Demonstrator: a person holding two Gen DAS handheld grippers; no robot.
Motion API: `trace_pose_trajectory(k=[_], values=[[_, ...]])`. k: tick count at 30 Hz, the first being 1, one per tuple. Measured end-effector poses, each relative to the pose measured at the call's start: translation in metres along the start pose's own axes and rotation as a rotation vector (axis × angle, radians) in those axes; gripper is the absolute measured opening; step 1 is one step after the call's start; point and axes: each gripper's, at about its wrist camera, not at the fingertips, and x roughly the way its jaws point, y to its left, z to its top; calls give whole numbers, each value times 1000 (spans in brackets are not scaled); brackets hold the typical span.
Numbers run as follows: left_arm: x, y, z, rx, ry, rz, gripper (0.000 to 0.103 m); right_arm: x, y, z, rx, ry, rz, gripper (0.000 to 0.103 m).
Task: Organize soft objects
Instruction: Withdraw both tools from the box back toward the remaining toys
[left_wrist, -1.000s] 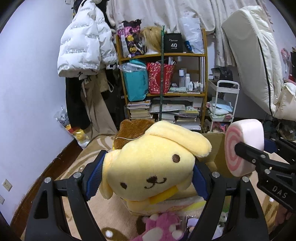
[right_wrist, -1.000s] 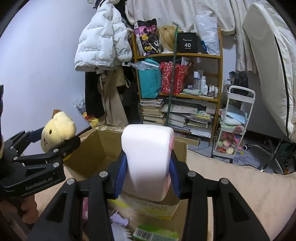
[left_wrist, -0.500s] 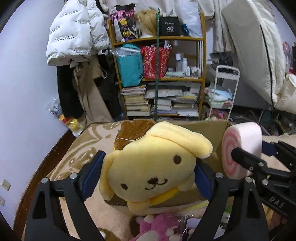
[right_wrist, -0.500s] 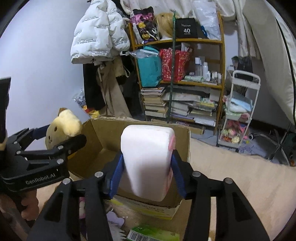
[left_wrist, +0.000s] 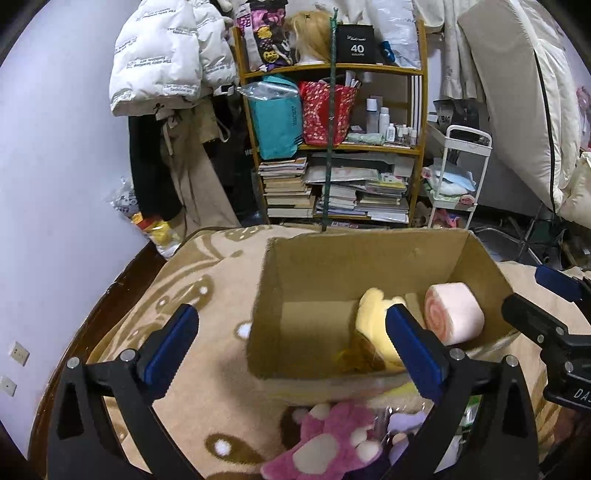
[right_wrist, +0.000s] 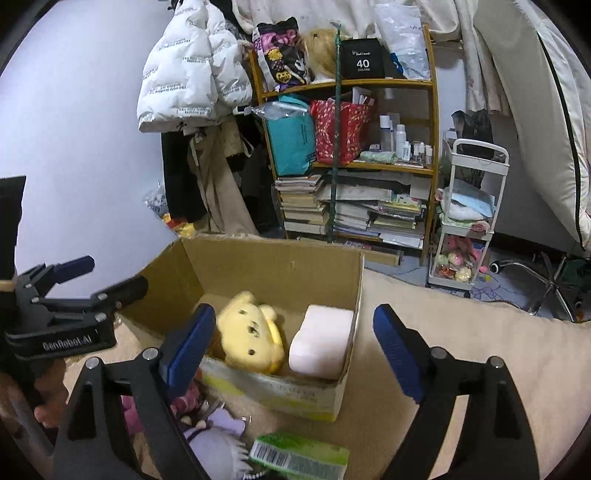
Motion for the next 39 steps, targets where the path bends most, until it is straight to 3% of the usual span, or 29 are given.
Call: trace_pose_trajectory(k=[10,21,29,39], values=[[-39,17,-20,-20,54,-7,100,-37,13,-12,21,20,-1,92],[-79,28,-54,-15,79,34,100,-83,27,-33,15,69,-6,92],[-97,28,-71,-11,97,44,100,-94,31,-58,36,127,-7,92],[-90,17,-80,13,128,35,100,-88,26,-68,85,149,-26,92]])
